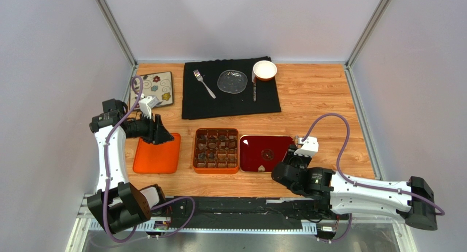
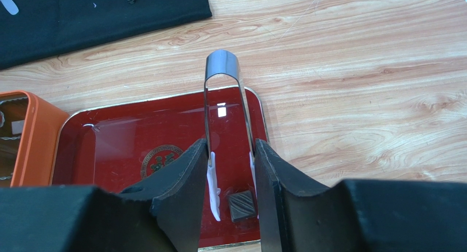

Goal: Pack the chocolate
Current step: Pick up the fake chocolate from the plate.

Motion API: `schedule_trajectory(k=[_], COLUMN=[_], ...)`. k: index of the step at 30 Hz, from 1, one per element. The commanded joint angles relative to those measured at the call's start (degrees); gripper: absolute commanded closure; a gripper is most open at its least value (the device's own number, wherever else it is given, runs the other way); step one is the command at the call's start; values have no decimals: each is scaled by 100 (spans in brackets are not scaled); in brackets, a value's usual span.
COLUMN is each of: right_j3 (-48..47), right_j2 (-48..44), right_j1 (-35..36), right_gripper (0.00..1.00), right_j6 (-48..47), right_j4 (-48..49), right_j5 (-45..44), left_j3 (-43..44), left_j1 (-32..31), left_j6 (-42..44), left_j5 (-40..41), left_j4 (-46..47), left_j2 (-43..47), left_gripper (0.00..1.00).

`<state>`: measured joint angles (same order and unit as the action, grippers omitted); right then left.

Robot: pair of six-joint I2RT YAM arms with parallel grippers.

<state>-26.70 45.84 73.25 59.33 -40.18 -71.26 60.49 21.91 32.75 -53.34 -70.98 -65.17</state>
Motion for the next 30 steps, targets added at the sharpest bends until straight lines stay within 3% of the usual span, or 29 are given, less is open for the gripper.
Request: schedule_trajectory(k=[1,24,28,30], right_j3=[77,174,200,183], right_j2=[-14,144,-14,-163], right_j1=[5,5,5,5], right_gripper=[62,73,74,75], right_j6=[386,492,-262,-1085], right_j4=[239,432,1107,1766], right_j5=[-204,-406,-564,-634], left_j3=[183,86,77,68], left_j1=[59,68,68,59], left_j6=[179,258,258,249], left_j5=[-133,-89,-89,-62], left_j4=[-30,-56,-56,-56], left_j2=[13,57,65,74], left_gripper=[47,48,48,48])
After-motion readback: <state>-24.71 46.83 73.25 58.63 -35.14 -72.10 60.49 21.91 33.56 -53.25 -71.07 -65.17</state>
